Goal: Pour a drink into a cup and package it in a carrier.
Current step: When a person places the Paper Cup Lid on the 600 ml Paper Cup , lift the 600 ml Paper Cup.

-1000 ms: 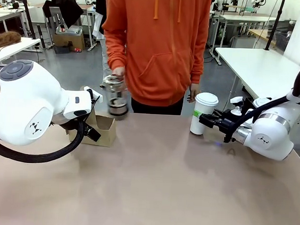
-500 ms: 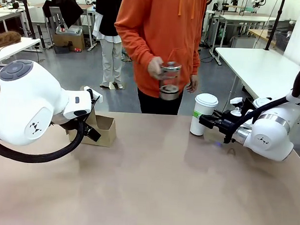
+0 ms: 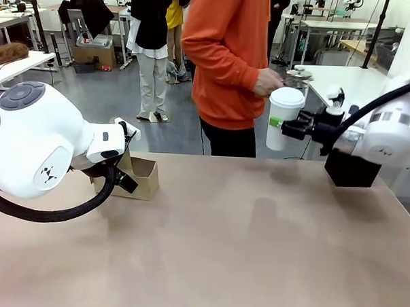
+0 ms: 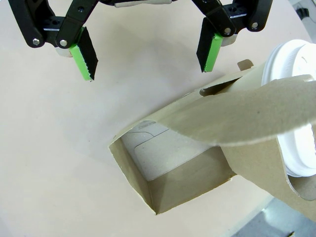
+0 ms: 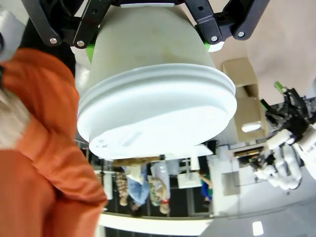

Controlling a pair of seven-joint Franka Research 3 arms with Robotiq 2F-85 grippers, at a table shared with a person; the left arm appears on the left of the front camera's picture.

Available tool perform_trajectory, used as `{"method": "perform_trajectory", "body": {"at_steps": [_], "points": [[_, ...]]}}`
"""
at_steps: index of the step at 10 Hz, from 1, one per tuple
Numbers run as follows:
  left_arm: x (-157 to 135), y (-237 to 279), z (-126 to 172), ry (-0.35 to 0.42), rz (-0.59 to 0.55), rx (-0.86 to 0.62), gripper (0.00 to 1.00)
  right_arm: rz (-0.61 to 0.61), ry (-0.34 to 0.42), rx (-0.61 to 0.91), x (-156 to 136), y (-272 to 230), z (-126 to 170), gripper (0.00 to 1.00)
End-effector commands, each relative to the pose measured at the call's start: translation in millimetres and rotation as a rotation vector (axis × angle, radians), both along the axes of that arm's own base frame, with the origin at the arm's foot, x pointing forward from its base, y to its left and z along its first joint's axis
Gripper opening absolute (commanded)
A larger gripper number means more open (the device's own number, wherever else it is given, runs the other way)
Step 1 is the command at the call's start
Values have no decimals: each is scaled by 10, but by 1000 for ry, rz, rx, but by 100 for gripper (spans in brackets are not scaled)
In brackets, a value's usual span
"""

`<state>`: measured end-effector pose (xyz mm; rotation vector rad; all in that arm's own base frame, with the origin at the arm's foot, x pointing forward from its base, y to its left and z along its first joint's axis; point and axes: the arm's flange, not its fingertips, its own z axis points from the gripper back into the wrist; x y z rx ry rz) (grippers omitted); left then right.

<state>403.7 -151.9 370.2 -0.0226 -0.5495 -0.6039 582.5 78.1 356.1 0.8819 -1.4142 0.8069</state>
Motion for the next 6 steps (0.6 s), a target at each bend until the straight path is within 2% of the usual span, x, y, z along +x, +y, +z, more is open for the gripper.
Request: {"method": "perform_trajectory", "body": {"at_steps": [1, 4, 6], "points": [[-2, 2, 3, 0, -1, -2, 100, 95, -6, 11, 23, -106, 377, 80], [-2, 2, 3, 0, -1, -2, 100, 127, 3, 38, -140, -326, 1314, 80], [-2, 2, 3, 0, -1, -2, 100, 101, 31, 37, -198, -352, 1597, 80]]}}
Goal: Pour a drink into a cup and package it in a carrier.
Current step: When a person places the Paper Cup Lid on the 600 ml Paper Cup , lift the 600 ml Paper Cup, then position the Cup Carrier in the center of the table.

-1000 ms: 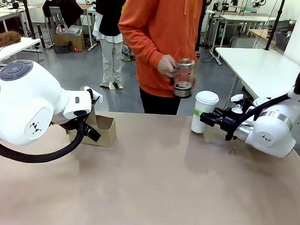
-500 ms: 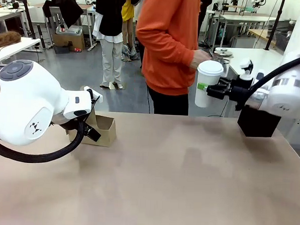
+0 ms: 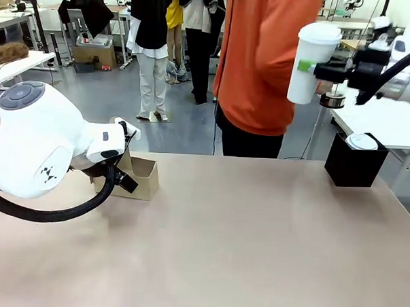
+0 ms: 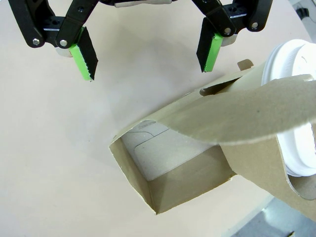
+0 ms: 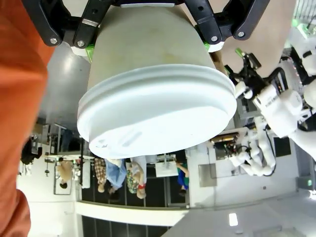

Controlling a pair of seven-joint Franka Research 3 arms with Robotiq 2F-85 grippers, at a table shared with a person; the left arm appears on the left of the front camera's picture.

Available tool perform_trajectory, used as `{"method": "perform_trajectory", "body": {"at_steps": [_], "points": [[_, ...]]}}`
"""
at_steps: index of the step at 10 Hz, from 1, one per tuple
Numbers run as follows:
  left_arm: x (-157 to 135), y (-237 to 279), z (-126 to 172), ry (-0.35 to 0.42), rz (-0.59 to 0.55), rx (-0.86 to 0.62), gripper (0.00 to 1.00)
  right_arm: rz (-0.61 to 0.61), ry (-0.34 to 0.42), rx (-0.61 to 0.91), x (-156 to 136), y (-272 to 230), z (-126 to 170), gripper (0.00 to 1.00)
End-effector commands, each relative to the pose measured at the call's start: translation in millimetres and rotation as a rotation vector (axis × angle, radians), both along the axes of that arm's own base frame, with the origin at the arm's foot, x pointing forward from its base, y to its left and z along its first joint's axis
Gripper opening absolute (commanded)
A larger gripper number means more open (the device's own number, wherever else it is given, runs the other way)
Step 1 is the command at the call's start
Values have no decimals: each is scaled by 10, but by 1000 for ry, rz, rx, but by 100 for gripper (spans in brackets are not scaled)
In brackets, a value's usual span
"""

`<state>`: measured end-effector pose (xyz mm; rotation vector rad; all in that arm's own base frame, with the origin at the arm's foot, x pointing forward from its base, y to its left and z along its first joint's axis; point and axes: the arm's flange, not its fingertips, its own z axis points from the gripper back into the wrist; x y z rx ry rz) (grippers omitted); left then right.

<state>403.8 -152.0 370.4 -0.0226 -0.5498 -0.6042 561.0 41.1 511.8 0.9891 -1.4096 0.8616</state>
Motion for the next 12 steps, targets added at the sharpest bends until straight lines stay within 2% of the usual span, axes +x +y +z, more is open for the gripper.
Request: {"method": "perform_trajectory", "body": {"at_steps": [1, 3, 4, 12], "points": [[-2, 4, 1, 0, 0, -2, 100, -8, 53, -14, 15, 37, 110, 80], [-2, 4, 1, 0, 0, -2, 100, 18, 108, -29, 40, 147, 146, 80], [-2, 4, 1, 0, 0, -2, 100, -14, 25, -1, -32, 9, 114, 80], [-2, 4, 1, 0, 0, -2, 100, -14, 25, -1, -32, 9, 114, 80]]}}
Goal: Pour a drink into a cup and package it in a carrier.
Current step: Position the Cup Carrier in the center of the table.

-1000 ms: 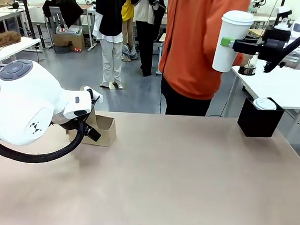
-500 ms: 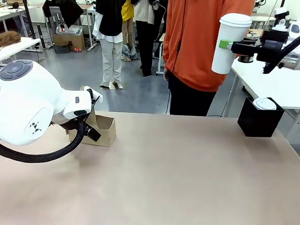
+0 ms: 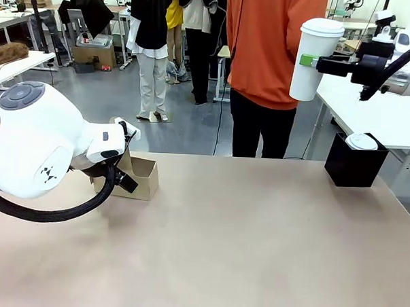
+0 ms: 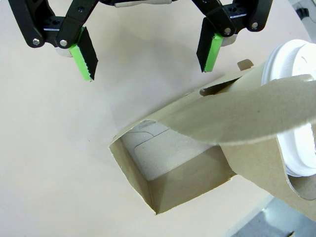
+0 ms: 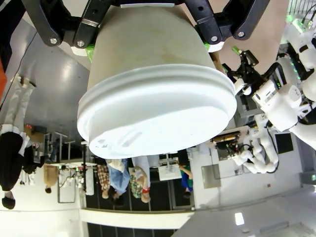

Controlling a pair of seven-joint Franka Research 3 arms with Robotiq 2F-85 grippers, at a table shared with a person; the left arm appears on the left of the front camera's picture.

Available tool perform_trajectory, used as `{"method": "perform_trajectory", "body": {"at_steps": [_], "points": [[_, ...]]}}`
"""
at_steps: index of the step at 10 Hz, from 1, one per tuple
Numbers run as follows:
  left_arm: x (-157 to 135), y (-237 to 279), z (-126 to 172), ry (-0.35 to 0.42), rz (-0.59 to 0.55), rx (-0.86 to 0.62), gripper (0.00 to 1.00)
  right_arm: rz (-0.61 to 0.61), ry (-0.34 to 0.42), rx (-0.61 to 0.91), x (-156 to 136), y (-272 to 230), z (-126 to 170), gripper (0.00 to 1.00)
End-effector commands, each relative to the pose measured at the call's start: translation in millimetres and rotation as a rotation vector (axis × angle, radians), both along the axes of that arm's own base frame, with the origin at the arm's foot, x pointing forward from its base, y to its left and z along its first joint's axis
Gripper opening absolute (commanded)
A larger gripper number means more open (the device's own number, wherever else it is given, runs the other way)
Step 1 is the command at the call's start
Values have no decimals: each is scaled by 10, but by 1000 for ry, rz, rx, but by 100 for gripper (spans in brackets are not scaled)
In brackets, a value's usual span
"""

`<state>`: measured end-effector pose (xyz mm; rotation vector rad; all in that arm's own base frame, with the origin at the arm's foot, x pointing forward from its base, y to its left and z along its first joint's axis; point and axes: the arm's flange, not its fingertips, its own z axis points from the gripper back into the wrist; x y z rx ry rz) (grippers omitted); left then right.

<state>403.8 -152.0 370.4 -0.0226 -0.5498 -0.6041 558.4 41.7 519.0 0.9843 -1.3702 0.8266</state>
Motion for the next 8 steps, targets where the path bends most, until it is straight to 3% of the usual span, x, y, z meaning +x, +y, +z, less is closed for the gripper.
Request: {"method": "perform_trajectory", "body": {"at_steps": [1, 6, 8], "points": [[0, 0, 0, 0, 0, 0, 100, 2, -23, 8, -6, 3, 43, 80], [-271, 104, 1248, 59, 129, -95, 100, 2, -23, 8, -6, 3, 43, 80], [-134, 117, 1652, 42, 216, -67, 100, 2, -23, 8, -6, 3, 43, 80]]}}
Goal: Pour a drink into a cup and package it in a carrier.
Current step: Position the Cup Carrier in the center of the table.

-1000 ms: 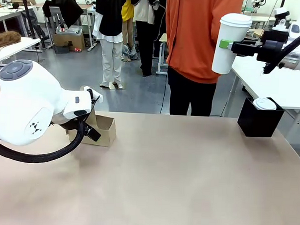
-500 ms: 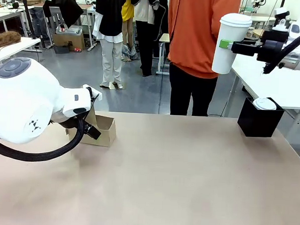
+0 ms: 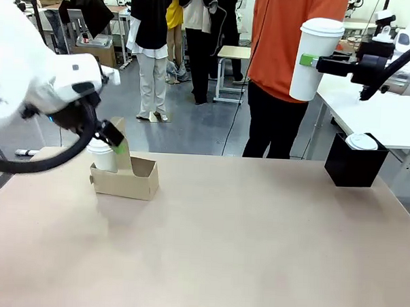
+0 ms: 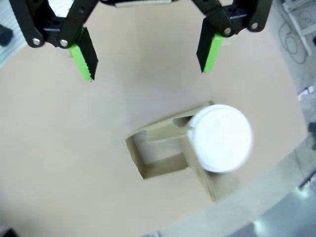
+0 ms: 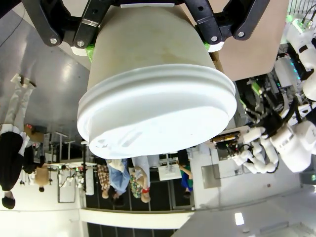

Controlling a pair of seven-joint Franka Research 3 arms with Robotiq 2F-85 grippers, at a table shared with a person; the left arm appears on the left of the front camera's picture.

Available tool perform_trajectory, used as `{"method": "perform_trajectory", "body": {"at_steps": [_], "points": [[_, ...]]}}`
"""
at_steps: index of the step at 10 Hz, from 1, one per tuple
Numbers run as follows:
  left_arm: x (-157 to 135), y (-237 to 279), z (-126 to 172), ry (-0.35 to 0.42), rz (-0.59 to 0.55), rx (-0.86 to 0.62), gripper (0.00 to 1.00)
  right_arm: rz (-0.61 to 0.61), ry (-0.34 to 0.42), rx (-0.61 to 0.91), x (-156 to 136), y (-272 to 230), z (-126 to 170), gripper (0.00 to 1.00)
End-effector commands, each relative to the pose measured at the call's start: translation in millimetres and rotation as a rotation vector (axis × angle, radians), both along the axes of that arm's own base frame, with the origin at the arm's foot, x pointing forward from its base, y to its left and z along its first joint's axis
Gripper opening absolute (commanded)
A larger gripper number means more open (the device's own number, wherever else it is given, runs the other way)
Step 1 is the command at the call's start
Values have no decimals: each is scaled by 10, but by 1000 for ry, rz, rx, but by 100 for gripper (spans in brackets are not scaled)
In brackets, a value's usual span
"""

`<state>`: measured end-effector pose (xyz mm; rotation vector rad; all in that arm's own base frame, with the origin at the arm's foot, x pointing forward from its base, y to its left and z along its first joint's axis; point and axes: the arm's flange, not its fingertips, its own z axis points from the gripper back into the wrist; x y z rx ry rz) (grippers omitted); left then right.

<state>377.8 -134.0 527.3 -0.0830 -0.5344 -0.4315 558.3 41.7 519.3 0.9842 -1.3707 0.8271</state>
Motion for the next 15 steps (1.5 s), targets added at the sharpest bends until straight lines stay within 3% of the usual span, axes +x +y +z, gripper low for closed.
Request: {"method": "perform_trajectory", "body": {"at_steps": [1, 4, 7, 10, 11, 12, 13, 14, 15], "points": [[244, -103, 199, 24, 91, 14, 100, 2, -23, 8, -5, 2, 40, 80], [759, -286, 280, 90, 170, 17, 100, 2, -23, 8, -5, 2, 40, 80], [1215, -344, 11, 137, 256, 62, 100, 2, -23, 8, -5, 2, 40, 80], [1323, -313, -195, 168, 283, 54, 100, 2, -23, 8, -5, 2, 40, 80], [1300, -356, -220, 162, 266, 92, 41, 2, -23, 8, -5, 2, 40, 80], [1293, -365, -215, 163, 266, 94, 41, 2, -23, 8, -5, 2, 40, 80], [1295, -354, -205, 161, 270, 92, 0, 2, -23, 8, -5, 2, 40, 80], [1284, -348, -202, 162, 280, 120, 35, 2, -23, 8, -5, 2, 40, 80], [1282, -335, -210, 167, 284, 121, 0, 2, -23, 8, -5, 2, 40, 80]]}}
